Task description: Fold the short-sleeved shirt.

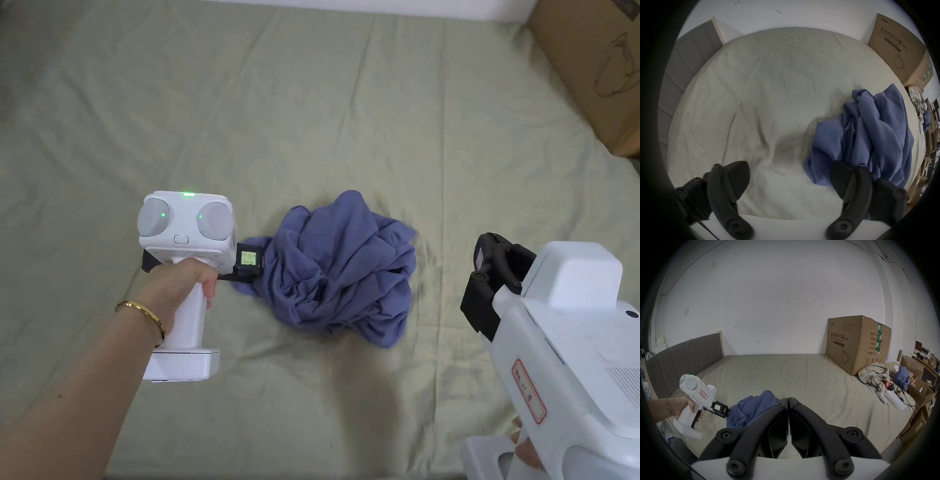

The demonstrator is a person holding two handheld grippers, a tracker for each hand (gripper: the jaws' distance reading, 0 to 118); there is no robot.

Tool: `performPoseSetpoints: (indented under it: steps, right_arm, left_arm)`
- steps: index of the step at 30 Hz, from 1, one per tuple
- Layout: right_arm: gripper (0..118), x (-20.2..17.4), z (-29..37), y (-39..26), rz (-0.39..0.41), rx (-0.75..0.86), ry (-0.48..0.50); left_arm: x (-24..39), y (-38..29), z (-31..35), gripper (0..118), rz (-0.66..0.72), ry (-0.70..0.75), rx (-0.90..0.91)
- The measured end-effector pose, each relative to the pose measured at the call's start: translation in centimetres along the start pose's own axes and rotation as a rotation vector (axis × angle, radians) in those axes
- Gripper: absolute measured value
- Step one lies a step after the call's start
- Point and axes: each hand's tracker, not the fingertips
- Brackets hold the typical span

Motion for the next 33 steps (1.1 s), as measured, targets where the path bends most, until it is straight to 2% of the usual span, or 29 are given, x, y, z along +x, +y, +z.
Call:
performPoseSetpoints:
  steps: [1, 2, 3, 4, 5, 6, 7, 10, 12, 17, 18, 19, 21, 22, 25, 30, 33]
  right_arm:
    - [0, 0.0, 0.0, 0.0, -0.001, -0.005, -0.001]
    - [0, 0.0, 0.0, 0.0, 0.0, -0.009, -0.002]
    - [0, 0.0, 0.0, 0.0, 0.002, -0.011, -0.004]
    - [0, 0.0, 0.0, 0.0, 0.004, -0.015, -0.006]
    - [0, 0.0, 0.0, 0.0, 0.006, -0.017, -0.005]
    - [0, 0.3, -4.9, 0.4, 0.006, -0.019, -0.005]
    - [0, 0.3, -5.5, 0.4, 0.007, -0.021, -0.002]
    - [0, 0.7, -6.1, 0.0, 0.018, -0.038, -0.003]
    - [0, 1.1, -6.5, -0.1, 0.023, -0.051, -0.004]
    - [1, 2.4, -9.1, 1.0, 0.006, -0.1, 0.02]
    - [9, 3.3, -10.7, 0.9, 0.008, -0.163, 0.023]
    - [28, 3.7, -12.2, 1.3, -0.005, -0.197, 0.043]
    - [88, 4.0, -15.2, 2.2, -0.035, -0.253, 0.06]
    - [98, 3.5, -16.9, 2.9, -0.05, -0.329, 0.067]
    - [99, 3.4, -22.5, 4.1, -0.104, -0.476, 0.07]
    - [99, 2.6, -31.0, 3.9, -0.089, -0.705, -0.008]
    - [89, 1.7, -34.2, 2.6, -0.092, -0.775, -0.037]
  left_arm:
    - [-0.2, 0.0, -0.5, 99, 0.01, -0.011, -0.006]
    - [-0.3, -0.1, -0.9, 87, 0.015, -0.017, -0.012]
    - [-0.5, -0.1, -1.4, 70, 0.024, -0.024, -0.018]
    - [2.6, -1.0, 2.3, 58, -0.005, 0.004, -0.007]
    - [3.0, -1.4, 2.4, 51, -0.013, -0.005, -0.01]
    - [3.5, -1.4, 2.4, 38, -0.027, -0.014, -0.023]
    - [4.1, -1.1, 2.3, 27, -0.059, -0.018, -0.03]
    - [5.4, -2.2, 3.0, 2, -0.109, -0.016, -0.022]
    - [4.9, -1.3, 3.0, 0, -0.106, -0.018, -0.034]
    - [2.4, -1.1, 6.5, 0, 0.037, -0.127, 0.092]
    - [2.1, -1.2, 7.6, 0, 0.044, -0.144, 0.127]
    - [1.7, -1.1, 8.1, 0, 0.04, -0.149, 0.15]
    - [1.6, -1.5, 9.5, 0, 0.034, -0.139, 0.198]
    - [1.4, -1.8, 10.2, 0, 0.034, -0.149, 0.22]
    - [1.1, -2.6, 10.5, 0, 0.068, -0.179, 0.224]
    - [0.7, -3.7, 10.1, 0, 0.096, -0.183, 0.213]
    - [0.6, -4.2, 9.4, 0, 0.078, -0.167, 0.192]
